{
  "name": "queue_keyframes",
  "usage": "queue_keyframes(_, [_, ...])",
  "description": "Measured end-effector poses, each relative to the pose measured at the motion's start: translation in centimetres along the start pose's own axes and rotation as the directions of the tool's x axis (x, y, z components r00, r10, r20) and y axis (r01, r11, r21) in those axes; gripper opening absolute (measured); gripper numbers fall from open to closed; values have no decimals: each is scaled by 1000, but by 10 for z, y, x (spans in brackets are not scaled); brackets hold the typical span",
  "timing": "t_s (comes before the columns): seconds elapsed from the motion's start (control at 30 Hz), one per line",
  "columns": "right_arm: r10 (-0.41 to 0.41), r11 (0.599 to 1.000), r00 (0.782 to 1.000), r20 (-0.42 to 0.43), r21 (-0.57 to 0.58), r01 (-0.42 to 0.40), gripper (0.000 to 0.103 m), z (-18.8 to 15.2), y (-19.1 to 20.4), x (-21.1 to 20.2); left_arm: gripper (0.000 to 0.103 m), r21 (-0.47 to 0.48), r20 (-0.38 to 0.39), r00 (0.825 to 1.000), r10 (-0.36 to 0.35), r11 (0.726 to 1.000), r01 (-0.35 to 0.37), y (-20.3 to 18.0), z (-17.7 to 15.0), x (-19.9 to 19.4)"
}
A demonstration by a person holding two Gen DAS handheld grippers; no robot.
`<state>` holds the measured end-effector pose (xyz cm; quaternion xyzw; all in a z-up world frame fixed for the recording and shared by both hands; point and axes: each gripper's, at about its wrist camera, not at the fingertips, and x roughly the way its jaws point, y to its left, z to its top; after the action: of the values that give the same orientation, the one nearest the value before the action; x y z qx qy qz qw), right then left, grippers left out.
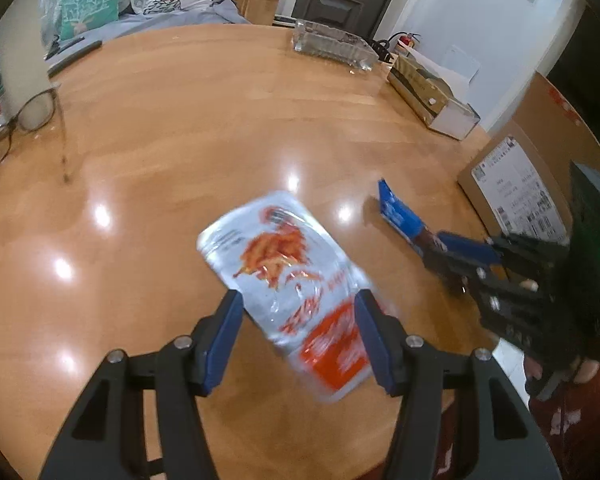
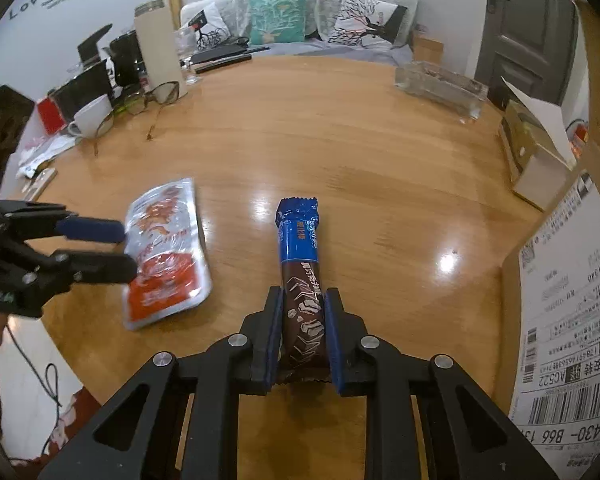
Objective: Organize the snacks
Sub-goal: 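Grasp the white-and-red spicy strip pack with the left tool while the right tool grasps the blue chocolate bar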
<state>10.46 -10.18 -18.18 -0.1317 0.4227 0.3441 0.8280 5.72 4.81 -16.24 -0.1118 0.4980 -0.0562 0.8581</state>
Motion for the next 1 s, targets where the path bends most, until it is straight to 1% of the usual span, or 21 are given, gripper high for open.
queue_keyframes(0.1, [2, 1000, 1000, 1, 4, -2, 16, -2, -5, -2, 55, 15, -6, 1000, 2, 1000, -1, -7, 14, 9])
queue_keyframes(0.2, [1, 1000, 1000, 3, 4, -1, 16, -2, -7, -3, 58, 42, -11, 1000, 12, 999, -12, -15, 18, 14])
queue_keyframes(0.37, [-8, 1000, 1000, 10, 17, 8, 16, -4, -12, -5, 73, 114, -15, 999, 30, 993, -28, -20, 8, 12])
queue_keyframes(0.4, [-7, 1000, 1000, 10, 19, 7, 16, -5, -13, -6, 75, 129, -17, 999, 35, 991, -33, -20, 6, 11])
queue_keyframes(0.43, [-7, 1000, 1000, 9, 19, 6, 16, -5, -13, -6, 79, 133, -17, 999, 44, 990, -41, -18, 3, 9])
queue_keyframes(0.47, [-6, 1000, 1000, 9, 20, 5, 16, -5, -13, -6, 80, 131, -18, 998, 54, 990, -51, -17, 1, 8])
queue_keyframes(0.5, [-5, 1000, 1000, 9, 20, 5, 16, -5, -13, -7, 80, 128, -17, 998, 57, 990, -54, -17, 0, 7])
queue_keyframes(0.53, [-5, 1000, 1000, 9, 20, 4, 16, -5, -13, -7, 81, 129, -17, 999, 45, 991, -43, -19, -2, 7])
queue_keyframes(0.6, [-5, 1000, 1000, 10, 22, 5, 16, -5, -13, -7, 81, 148, -10, 999, 37, 988, -35, -24, -4, 7])
queue_keyframes(0.67, [-4, 1000, 1000, 12, 26, 4, 16, -5, -13, -7, 81, 181, 0, 998, 70, 981, -69, -30, -8, 9])
queue_keyframes(0.73, [-2, 1000, 1000, 13, 31, 2, 16, -5, -13, -7, 80, 219, 14, 993, 119, 968, -120, -37, -10, 13])
queue_keyframes(0.8, [1, 999, 1000, 15, 34, -2, 16, -5, -13, -7, 80, 241, 27, 988, 154, 958, -156, -42, -13, 15])
queue_keyframes(0.83, [1, 999, 1000, 16, 33, -2, 16, -6, -13, -8, 77, 236, 36, 988, 151, 959, -155, -41, -13, 14])
queue_keyframes(0.87, [0, 999, 1000, 17, 32, 0, 16, -6, -13, -8, 69, 230, 45, 987, 155, 960, -161, -40, -13, 13])
queue_keyframes(0.9, [-3, 1000, 1000, 20, 30, 2, 16, -7, -12, -8, 67, 222, 53, 986, 156, 961, -164, -38, -12, 12])
queue_keyframes(1.0, [-13, 1000, 999, 34, 16, 12, 15, -9, -8, -9, 67, 222, 55, 986, 158, 961, -167, -36, -12, 11])
